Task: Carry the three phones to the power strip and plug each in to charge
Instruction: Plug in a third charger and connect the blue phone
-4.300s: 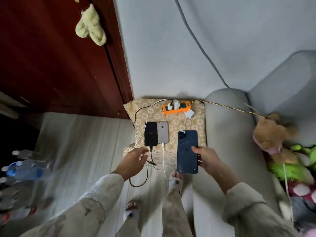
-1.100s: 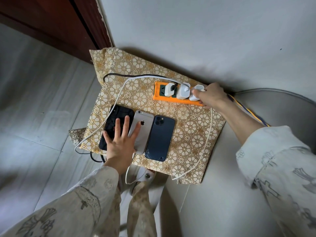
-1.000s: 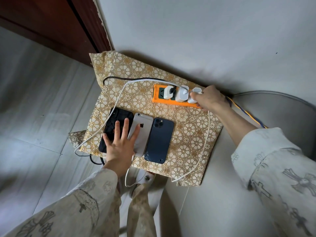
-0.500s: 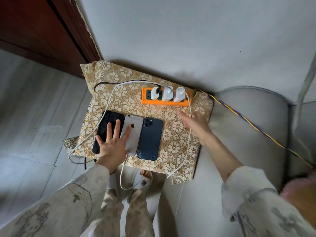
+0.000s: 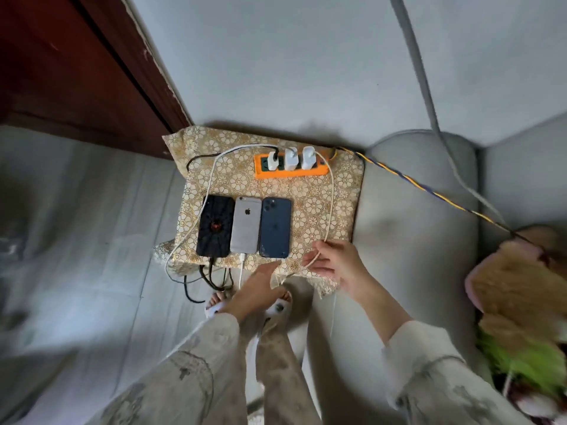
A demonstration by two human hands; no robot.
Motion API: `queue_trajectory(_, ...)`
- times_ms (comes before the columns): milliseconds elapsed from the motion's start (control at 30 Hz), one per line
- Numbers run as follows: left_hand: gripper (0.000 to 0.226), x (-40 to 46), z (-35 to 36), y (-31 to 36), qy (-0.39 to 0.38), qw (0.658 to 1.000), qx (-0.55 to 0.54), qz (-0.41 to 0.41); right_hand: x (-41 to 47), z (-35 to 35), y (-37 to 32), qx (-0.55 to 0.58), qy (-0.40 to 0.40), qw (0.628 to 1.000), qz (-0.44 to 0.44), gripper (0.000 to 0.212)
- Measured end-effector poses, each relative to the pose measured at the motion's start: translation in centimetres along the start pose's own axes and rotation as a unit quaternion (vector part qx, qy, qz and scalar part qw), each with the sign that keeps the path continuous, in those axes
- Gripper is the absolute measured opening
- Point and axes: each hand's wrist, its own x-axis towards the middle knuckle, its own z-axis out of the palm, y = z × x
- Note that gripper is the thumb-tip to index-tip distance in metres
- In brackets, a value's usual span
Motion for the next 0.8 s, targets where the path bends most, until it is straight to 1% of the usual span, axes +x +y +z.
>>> queue_trajectory(67,0.053,-2.1,-0.2,2.2,0.001,0.999,-0.035,0.022,-2.1,-0.3,-2.2,0.042,-0.025,0.999,0.002,0.013)
queue_trajectory(167,0.024,-4.8,-1.9,5.3,0.021,0.997,-0.063,0.051,-5.0,-0.7,-5.4,0.086,-0.049,0.995,0.0,0.015)
queue_trajectory(200,0.019,-5.7,-2.7,6.3,0.036,0.995,-0.069,0.061,-5.9,-0.9,-6.4,0.111,-0.055,0.992,-0.008,0.016)
queue_trajectory(267,0.015,-7.5,-4.7,8.0,0.067,0.99,-0.098,0.079,-7.5,-1.3,-8.4,0.165,-0.07,0.983,-0.033,0.021)
queue_trajectory(300,0.014,-8.3,-5.8,8.8,0.081,0.984,-0.133,0.084,-8.3,-1.4,-9.1,0.175,-0.075,0.981,-0.047,0.023)
queue_trajectory(367,0.013,-9.8,-7.9,10.3,0.105,0.964,-0.233,0.078,-9.7,-1.5,-9.7,0.138,-0.077,0.985,-0.063,0.025)
queue_trajectory(433,0.012,-11.0,-10.2,12.0,0.118,0.931,-0.34,0.056,-11.3,-1.2,-9.4,0.05,-0.083,0.993,-0.063,0.03)
queue_trajectory(467,0.012,-11.5,-11.3,12.9,0.119,0.915,-0.381,0.049,-12.1,-1.0,-9.1,0.007,-0.098,0.993,-0.061,0.031)
queue_trajectory(533,0.013,-12.4,-13.4,14.9,0.117,0.882,-0.454,0.053,-13.9,-0.7,-8.7,-0.045,-0.153,0.985,-0.062,0.037)
queue_trajectory(600,0.016,-13.2,-15.1,16.7,0.118,0.853,-0.505,0.063,-15.2,-0.5,-8.6,-0.123,-0.195,0.968,-0.097,0.045)
queue_trajectory(633,0.017,-13.6,-15.8,17.4,0.115,0.839,-0.527,0.069,-15.8,-0.4,-8.7,-0.172,-0.193,0.958,-0.127,0.043)
queue_trajectory(700,0.02,-14.2,-16.6,18.4,0.095,0.806,-0.577,0.09,-16.2,-0.3,-9.4,-0.24,-0.149,0.941,-0.188,0.025)
queue_trajectory(733,0.022,-14.4,-16.7,18.6,0.084,0.795,-0.593,0.101,-16.3,-0.3,-9.9,-0.247,-0.122,0.939,-0.206,0.017)
queue_trajectory(767,0.022,-14.8,-16.8,18.7,0.078,0.793,-0.595,0.108,-16.3,-0.4,-10.5,-0.229,-0.098,0.945,-0.212,0.014)
queue_trajectory(800,0.019,-15.0,-16.6,18.6,0.083,0.802,-0.581,0.109,-16.5,-0.5,-11.1,-0.187,-0.087,0.955,-0.211,0.013)
